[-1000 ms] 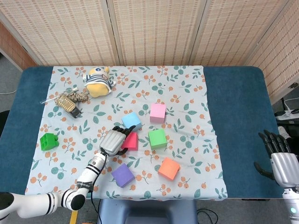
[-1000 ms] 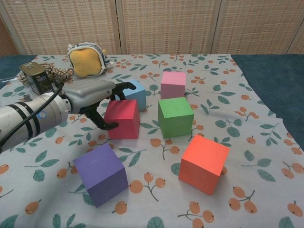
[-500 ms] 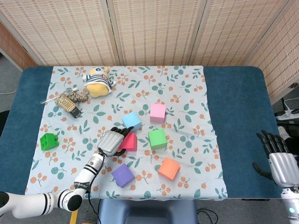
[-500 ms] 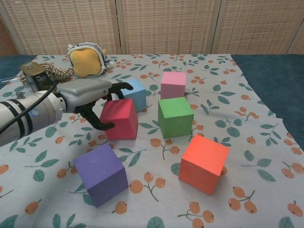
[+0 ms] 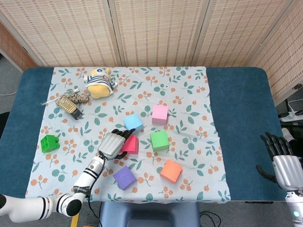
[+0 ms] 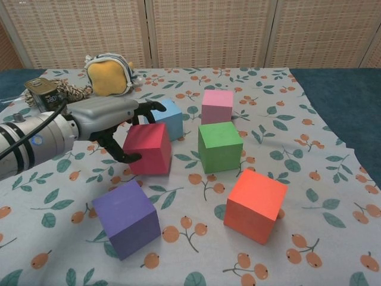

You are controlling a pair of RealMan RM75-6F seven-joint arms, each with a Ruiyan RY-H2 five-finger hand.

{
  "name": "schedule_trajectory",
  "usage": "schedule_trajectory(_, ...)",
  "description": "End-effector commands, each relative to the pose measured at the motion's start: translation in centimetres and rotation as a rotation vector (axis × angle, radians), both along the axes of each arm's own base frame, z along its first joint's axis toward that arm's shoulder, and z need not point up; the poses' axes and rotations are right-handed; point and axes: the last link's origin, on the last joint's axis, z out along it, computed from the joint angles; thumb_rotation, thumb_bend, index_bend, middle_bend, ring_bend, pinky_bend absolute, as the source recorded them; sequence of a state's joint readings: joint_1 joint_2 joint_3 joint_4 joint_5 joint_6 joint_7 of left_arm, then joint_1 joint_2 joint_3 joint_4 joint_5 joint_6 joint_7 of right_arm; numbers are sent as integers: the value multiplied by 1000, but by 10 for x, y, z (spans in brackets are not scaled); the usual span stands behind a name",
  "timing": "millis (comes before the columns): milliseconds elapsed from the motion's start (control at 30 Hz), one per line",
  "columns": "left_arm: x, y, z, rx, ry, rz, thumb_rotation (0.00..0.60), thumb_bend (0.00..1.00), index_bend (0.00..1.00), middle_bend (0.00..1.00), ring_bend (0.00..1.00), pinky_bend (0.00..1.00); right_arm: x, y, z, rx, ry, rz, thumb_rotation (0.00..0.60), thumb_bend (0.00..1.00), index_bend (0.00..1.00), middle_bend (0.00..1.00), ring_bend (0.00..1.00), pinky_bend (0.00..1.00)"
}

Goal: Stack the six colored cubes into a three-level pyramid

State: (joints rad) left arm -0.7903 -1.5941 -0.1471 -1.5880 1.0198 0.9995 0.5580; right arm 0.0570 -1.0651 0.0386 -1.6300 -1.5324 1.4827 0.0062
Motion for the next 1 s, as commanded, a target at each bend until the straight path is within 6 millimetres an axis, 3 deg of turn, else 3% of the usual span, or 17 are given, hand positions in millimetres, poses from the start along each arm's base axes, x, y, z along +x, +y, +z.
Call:
schedule_trajectory(33, 0, -1, -1, -3, -2, 0, 600, 346, 0, 175, 346, 245, 0, 0, 0, 1, 0, 1, 600, 170, 0, 0, 0, 0)
schedule_trajectory(333, 0, 0, -3, -18, -5, 6, 600, 328, 0, 64, 105, 245, 0, 0, 0, 0, -1, 0, 600, 170, 0, 0, 0, 0)
schedule_trajectory(633, 2, -3, 6, -10, -5, -10, 600, 323, 0, 13, 68, 244, 0, 1, 1, -5, 1, 4, 600, 170, 0, 0, 0, 0)
schedule_trajectory(767, -8, -3, 33, 62, 15, -21, 600, 321, 0, 16, 59, 225, 0, 1, 0, -1, 9, 7, 600, 170, 0, 0, 0, 0)
schedule_trajectory(900, -46, -11, 75, 150, 12, 36, 600, 315, 0, 19, 42, 187, 3, -2, -7, 7, 21, 24, 600, 170, 0, 0, 0, 0)
schedule_trajectory(1000, -80, -29, 101, 194, -21, 86, 600, 300, 0, 19, 25, 170, 9, -11, -17, 27, 30, 64, 600, 170, 0, 0, 0, 0)
